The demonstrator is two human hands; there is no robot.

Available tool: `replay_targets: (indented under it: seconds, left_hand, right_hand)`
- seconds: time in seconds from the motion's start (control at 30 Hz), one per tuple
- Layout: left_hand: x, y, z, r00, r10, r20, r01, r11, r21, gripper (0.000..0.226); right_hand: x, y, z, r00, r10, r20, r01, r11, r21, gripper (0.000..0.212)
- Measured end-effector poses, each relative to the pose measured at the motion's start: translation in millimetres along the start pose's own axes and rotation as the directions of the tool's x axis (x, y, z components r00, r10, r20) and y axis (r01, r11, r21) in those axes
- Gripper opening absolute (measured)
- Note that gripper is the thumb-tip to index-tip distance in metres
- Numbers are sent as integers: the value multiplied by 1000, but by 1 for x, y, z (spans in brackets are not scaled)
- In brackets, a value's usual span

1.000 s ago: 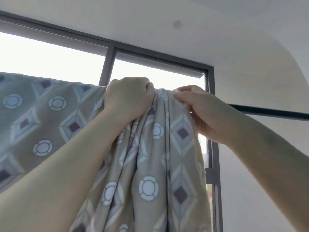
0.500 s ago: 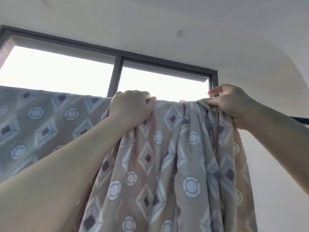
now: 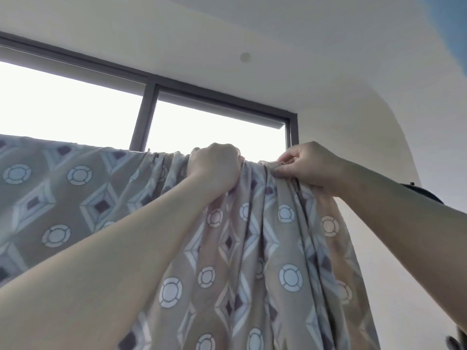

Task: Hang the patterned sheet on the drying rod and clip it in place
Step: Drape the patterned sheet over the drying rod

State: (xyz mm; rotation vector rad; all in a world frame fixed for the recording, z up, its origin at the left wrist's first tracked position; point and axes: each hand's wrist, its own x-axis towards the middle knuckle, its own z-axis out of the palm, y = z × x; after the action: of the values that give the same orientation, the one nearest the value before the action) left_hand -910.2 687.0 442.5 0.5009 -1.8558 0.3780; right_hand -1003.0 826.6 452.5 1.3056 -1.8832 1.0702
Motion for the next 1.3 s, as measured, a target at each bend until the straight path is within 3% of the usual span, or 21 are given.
replay_targets:
  seconds: [0.13, 0.3, 0.47, 0.6, 0.73, 0.83, 0.93, 1.03, 1.07, 1.17, 1.3]
  left_hand:
    - [5, 22, 7, 998, 51, -44, -50, 999, 21, 19]
    - [13, 49, 19, 997, 75, 9, -73, 992, -104, 23]
    - [19, 77, 32, 991, 125, 45, -119, 987, -111, 26]
    - [15, 75, 41, 986, 158, 61, -159, 987, 12, 40]
    - [8, 60, 45, 977, 209, -52, -200, 970, 137, 50]
    - [7, 41, 42, 970, 214, -113, -195, 968, 158, 50]
    - [3, 15, 36, 977, 174, -120, -152, 974, 168, 50]
    - [1, 0, 31, 989, 123, -81, -109, 981, 159, 49]
    - [3, -1, 30, 994, 88, -67, -77, 986, 150, 47]
    - [12, 16, 26, 999, -24, -28, 28, 989, 148, 39]
    - [14, 77, 40, 983, 182, -14, -181, 982, 48, 43]
  right_hand:
    - [3, 9, -10, 997, 65, -43, -63, 996, 57, 14]
    - [2, 44, -27, 984, 136, -111, -130, 990, 62, 14]
    - [3, 74, -34, 966, 172, -193, -168, 985, 37, 6]
    - [8, 88, -28, 961, 161, -224, -145, 986, 87, 17]
    - [20, 97, -19, 926, 209, -313, -142, 964, 224, 36]
    - [25, 102, -15, 904, 217, -367, -150, 968, 202, 36]
    - [23, 114, -19, 843, 302, -445, -241, 952, 190, 36]
    - [18, 126, -28, 719, 453, -528, -325, 890, 321, 35]
    - [18, 127, -28, 706, 460, -539, -329, 886, 325, 34]
    - [22, 112, -21, 802, 372, -467, -290, 926, 241, 33]
    - [28, 97, -14, 893, 284, -350, -212, 950, 231, 34]
